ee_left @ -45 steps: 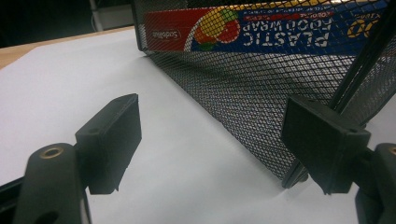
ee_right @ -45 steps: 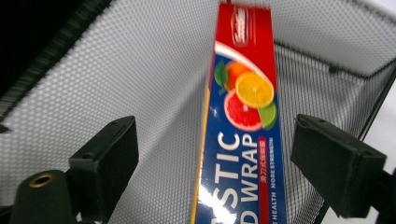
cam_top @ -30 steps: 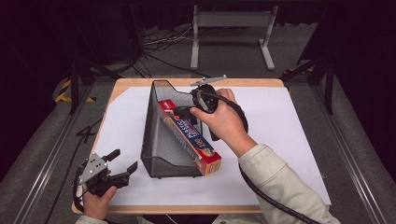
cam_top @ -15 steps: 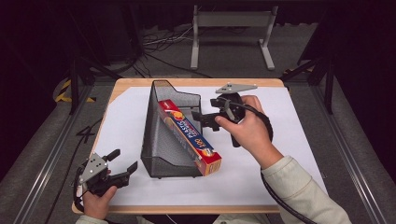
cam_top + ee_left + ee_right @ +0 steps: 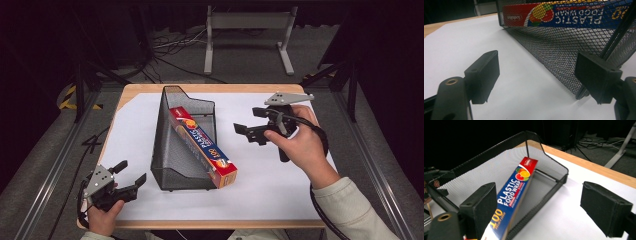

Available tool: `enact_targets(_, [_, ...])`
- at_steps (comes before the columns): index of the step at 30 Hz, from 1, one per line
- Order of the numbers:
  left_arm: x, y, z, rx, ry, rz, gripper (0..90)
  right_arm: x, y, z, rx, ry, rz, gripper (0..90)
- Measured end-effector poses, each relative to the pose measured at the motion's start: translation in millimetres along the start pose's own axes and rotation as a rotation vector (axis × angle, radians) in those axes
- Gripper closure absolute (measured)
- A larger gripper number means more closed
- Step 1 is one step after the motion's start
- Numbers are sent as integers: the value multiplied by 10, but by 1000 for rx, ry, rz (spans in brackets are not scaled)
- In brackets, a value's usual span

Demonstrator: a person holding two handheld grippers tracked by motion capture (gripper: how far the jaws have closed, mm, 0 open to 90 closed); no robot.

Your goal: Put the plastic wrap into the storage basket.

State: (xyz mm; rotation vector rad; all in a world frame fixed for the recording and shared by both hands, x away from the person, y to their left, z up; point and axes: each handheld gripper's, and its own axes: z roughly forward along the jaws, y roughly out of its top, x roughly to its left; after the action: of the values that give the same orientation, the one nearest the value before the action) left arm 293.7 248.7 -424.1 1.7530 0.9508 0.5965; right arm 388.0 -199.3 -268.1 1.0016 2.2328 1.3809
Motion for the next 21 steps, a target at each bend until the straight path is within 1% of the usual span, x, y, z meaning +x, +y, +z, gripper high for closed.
enact_targets(1, [0,0,0,0,0,0,211,-23,-18,-43,-3,-1,0,148])
enact_targets(2, [0,-1,1,0,0,0,211,-23,-18,-43,-3,-1,0,148])
enact_targets(3, [-3,-1,3,1,2,0,211,-52,-41,-94,-7,-2,-1,149])
enact_targets(6, [-6,0,4,3,4,2,211,-124,-111,-207,0,6,-27,149])
enact_targets(7, [-6,0,4,2,4,1,211,-156,-145,-257,-7,4,-41,149])
enact_targets(8, [-4,0,5,3,5,1,211,-185,-173,-298,-14,-1,-44,149])
enact_targets(14, [-11,0,14,7,5,2,211,-356,-364,-526,-48,-24,-26,145])
enact_targets(16, [-12,1,15,7,5,3,211,-404,-427,-572,-51,-35,-21,145])
enact_targets(21, [-14,-2,18,7,5,2,211,-546,-671,-655,-68,-46,-1,145])
